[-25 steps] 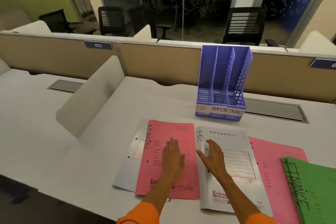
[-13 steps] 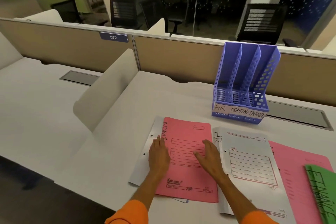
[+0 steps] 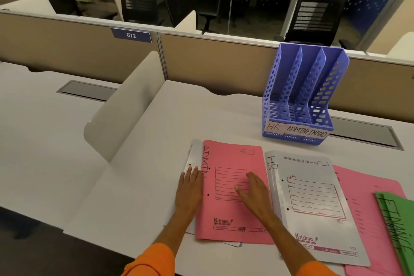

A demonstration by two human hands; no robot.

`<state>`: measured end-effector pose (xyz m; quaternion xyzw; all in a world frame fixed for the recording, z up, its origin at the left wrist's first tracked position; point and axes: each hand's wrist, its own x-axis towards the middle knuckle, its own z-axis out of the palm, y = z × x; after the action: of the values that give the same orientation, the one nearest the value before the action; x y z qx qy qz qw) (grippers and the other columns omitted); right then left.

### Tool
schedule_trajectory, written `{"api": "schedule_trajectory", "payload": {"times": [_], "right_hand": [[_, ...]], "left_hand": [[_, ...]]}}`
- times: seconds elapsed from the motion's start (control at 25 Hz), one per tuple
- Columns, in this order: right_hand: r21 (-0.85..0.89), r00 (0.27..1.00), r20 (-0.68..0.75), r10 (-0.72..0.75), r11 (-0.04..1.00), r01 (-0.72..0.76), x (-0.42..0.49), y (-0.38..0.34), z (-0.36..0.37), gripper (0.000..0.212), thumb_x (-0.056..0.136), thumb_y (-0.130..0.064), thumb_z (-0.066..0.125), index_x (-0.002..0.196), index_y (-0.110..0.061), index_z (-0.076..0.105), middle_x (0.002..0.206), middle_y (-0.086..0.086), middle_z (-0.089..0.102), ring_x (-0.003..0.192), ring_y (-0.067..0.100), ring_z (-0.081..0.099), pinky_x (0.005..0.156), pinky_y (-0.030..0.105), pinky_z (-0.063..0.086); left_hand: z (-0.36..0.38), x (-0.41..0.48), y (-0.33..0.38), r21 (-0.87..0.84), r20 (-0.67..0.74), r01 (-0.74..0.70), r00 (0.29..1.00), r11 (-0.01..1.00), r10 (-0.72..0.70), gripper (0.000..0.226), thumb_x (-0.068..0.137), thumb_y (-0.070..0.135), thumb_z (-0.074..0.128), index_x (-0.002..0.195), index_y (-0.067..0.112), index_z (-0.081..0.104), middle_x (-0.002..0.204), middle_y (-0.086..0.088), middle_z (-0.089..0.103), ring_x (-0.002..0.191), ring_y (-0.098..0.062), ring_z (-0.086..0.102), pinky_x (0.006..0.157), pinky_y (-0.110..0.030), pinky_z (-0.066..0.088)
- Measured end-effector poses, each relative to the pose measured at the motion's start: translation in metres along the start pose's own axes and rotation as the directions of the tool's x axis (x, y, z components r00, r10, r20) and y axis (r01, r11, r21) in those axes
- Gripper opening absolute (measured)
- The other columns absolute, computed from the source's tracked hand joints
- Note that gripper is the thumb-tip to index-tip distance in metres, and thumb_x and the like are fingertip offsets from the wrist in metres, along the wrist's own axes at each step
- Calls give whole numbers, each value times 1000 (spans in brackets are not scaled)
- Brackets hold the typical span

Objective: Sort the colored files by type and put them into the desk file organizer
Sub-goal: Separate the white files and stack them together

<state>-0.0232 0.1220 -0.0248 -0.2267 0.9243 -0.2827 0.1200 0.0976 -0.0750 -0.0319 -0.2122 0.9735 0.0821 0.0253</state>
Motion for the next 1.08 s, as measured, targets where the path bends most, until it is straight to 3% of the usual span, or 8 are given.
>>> {"api": "schedule_trajectory", "payload": {"times": [0.12,0.24,0.32,0.44,0.96,1.08], "right_hand": [[-13,999,-1,32,999,-32,-7,2,4,74,84,-49,64,140,-8,40,147,13,41,135,27,37,112,37,27],[-25,999,-8,51,998,-51,-13,2,9,74,83,-48,65,139,-9,41,146,13,42,134,27,38,112,37,28],[-37,998,-16,56,998,-56,-15,0,10,73,82,-47,66,139,-8,42,146,13,42,134,27,38,111,38,28],[-39,999,-16,49,998,-49,-17,-6,12,72,83,-45,66,139,-8,41,147,13,40,136,27,36,112,42,28],[-38,998,-26,58,998,-59,-25,-17,13,74,83,-50,64,140,-10,39,147,11,40,136,26,37,112,47,31],[-55,998,-1,66,996,-66,-28,-17,15,75,83,-52,62,141,-12,37,149,9,39,136,25,36,113,46,30]], "left_hand": [[6,1,-12,-17,12,-42,999,999,42,58,92,33,26,134,8,58,139,-11,58,133,-34,50,108,-55,38],[11,-1,-20,19,-26,-85,996,996,86,59,89,25,24,136,8,55,142,-11,55,135,-36,47,115,-58,24],[11,-2,-25,51,-37,-107,993,993,109,57,87,19,36,142,9,48,148,-10,48,140,-34,41,114,-56,10],[10,-3,-32,53,-11,-100,995,994,100,73,76,9,61,147,10,41,155,-9,39,145,-32,32,114,-56,7],[4,-3,-80,79,13,-15,1000,997,14,74,74,11,71,144,9,46,151,-9,44,142,-32,38,117,-53,2],[10,-1,-86,62,16,-6,1000,998,5,75,74,10,72,145,11,45,153,-8,42,143,-32,37,119,-55,11]]}}
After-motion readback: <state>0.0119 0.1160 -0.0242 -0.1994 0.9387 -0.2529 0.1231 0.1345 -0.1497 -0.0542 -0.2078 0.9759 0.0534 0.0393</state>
